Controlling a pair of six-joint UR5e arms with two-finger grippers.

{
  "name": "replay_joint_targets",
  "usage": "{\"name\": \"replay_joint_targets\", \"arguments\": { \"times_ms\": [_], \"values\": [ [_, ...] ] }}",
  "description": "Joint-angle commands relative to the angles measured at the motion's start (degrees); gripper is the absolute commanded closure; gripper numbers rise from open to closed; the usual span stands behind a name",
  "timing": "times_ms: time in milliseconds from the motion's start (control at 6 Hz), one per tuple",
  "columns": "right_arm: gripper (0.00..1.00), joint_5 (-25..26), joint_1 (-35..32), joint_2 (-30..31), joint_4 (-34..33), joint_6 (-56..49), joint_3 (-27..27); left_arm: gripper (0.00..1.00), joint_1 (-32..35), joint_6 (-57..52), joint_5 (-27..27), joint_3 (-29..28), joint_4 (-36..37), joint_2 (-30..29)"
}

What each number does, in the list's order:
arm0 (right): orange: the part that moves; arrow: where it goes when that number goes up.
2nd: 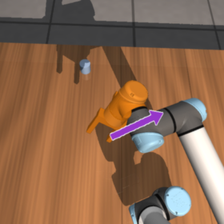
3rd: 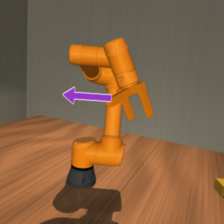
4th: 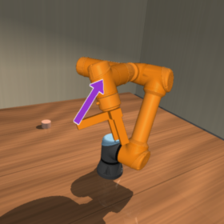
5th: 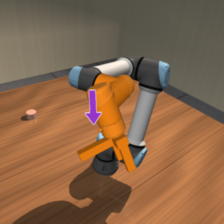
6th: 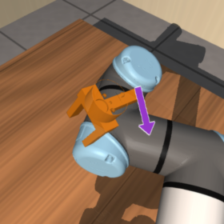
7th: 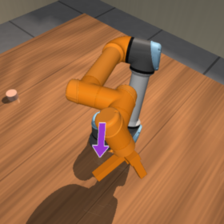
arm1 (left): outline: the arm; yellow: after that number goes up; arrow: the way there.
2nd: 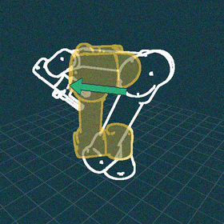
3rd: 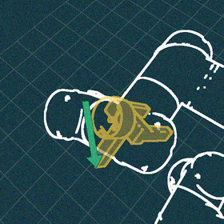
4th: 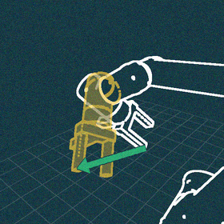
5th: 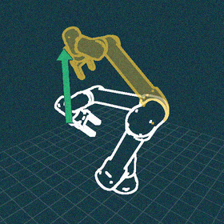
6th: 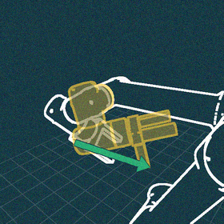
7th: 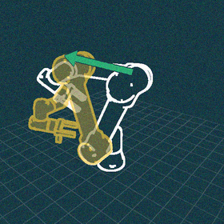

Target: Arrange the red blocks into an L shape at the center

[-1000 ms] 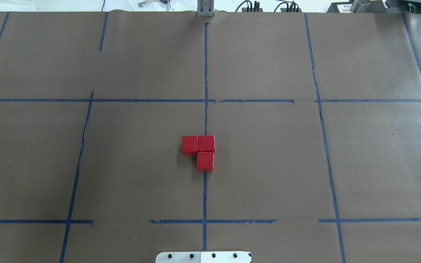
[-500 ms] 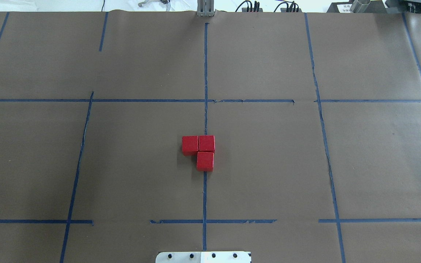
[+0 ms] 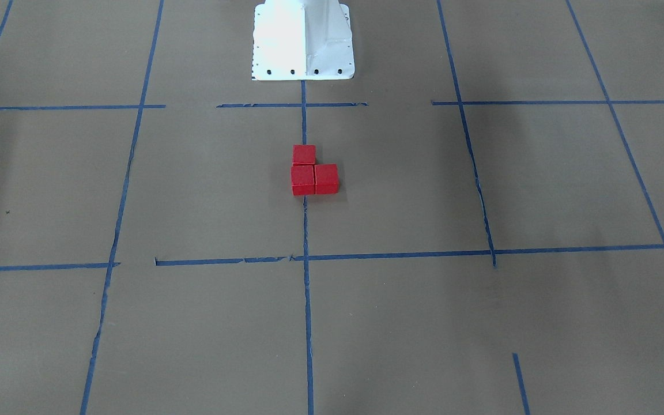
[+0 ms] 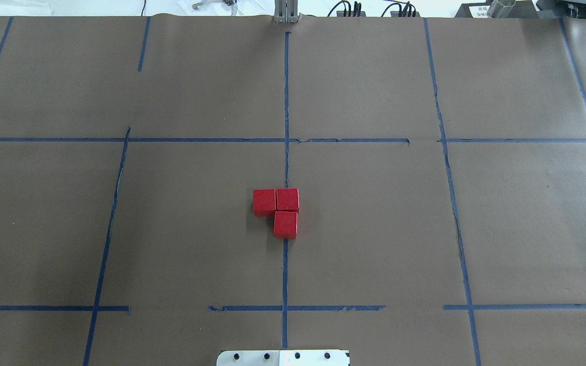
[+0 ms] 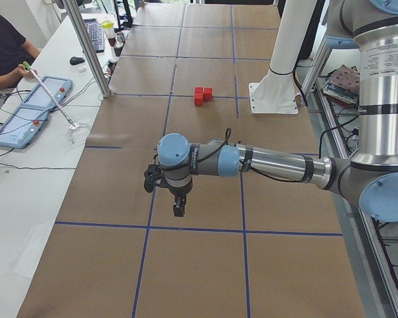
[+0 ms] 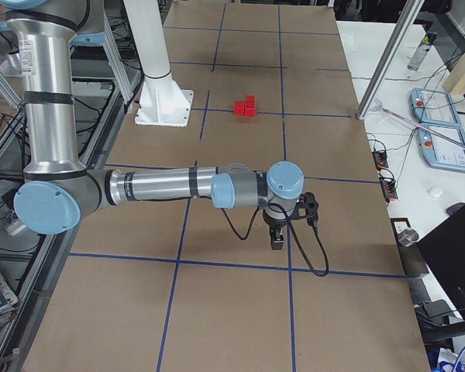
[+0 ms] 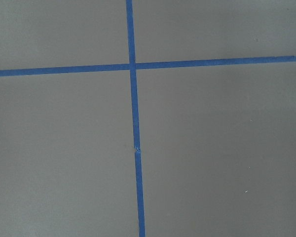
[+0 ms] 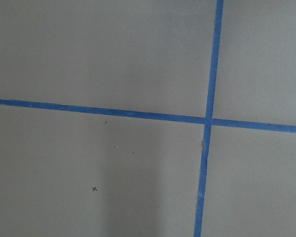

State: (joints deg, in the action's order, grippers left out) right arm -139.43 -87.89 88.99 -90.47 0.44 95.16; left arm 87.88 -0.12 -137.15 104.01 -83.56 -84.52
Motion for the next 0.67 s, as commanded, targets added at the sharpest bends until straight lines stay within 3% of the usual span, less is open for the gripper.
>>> {"name": "replay_joint_targets", "arguments": {
  "times_ms": [0, 500],
  "values": [
    [0.00, -0.06, 0.00, 0.04, 0.03, 0.09, 0.20, 0.00, 0.01, 0.03, -0.14, -0.21, 0.23, 0.49],
    [0.00, -0.14, 0.00, 0.13, 0.03, 0.00, 0.20, 0.00, 0.01, -0.06, -0.05, -0.55, 0.06, 0.76]
  ]
}}
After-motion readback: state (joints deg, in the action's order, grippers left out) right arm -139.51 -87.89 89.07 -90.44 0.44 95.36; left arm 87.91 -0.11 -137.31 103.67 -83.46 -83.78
